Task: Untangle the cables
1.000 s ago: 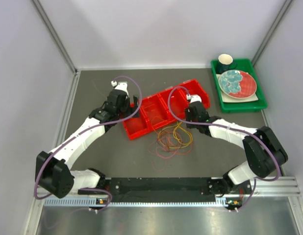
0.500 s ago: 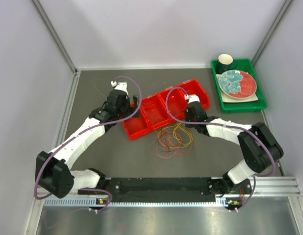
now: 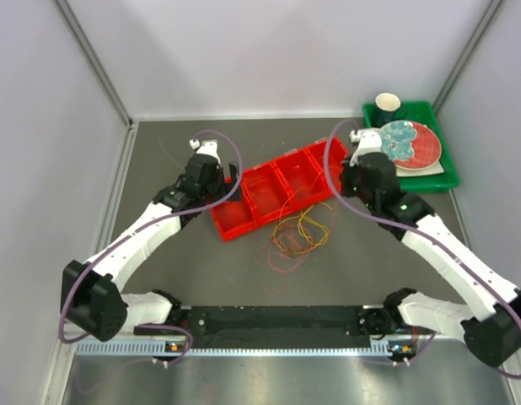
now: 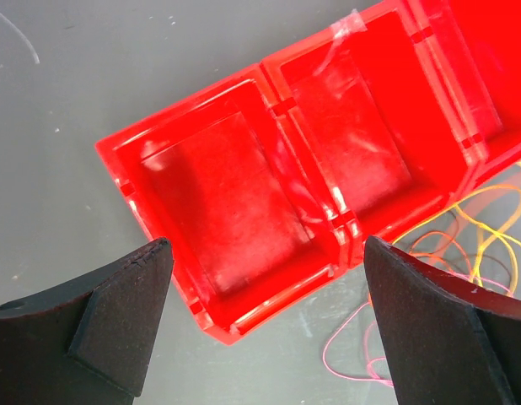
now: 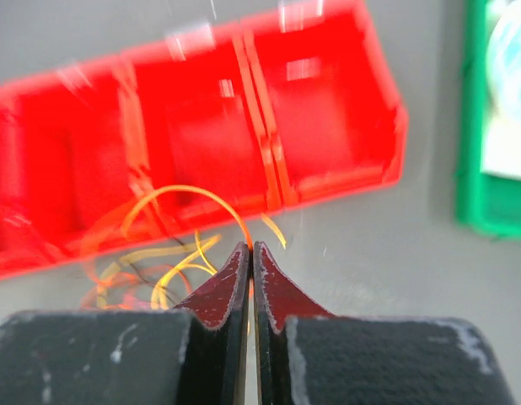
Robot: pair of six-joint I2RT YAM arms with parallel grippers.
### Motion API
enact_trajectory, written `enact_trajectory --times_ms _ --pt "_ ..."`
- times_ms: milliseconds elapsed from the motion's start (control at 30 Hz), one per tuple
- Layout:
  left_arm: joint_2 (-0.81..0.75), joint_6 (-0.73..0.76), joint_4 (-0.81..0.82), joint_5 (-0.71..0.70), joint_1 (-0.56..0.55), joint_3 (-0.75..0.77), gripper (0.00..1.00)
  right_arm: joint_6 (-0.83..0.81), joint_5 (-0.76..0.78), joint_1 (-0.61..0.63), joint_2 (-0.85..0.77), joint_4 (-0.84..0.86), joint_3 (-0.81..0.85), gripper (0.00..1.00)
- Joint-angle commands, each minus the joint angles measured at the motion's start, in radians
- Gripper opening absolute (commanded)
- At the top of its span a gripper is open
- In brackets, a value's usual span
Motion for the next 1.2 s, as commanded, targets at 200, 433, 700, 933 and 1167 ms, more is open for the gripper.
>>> enact_trajectory --times_ms 200,433,700,933,1167 --pt "-0.006 -0.037 0.157 0.141 0.001 -0.006 0.99 -0.054 -0.023 0.001 -0.015 -0.288 0.492 0.0" --pt "0.01 -0.026 0.21 0.396 -0.002 0.014 0.99 -0.028 -0.08 0.001 0.059 -0.312 0.727 0.0" --pt "0.037 -0.032 0.275 0.52 -0.005 0.037 0.99 -0.024 -0.087 0.001 0.128 -0.297 0.903 0.0" --pt "0.086 -0.038 0.339 0.669 -0.028 0.059 0.99 -0.05 -0.085 0.0 0.232 -0.345 1.117 0.0" --pt "0.21 -0.08 0.483 0.663 -0.163 0.067 0.99 -0.011 -0.099 0.001 0.228 -0.3 1.045 0.0"
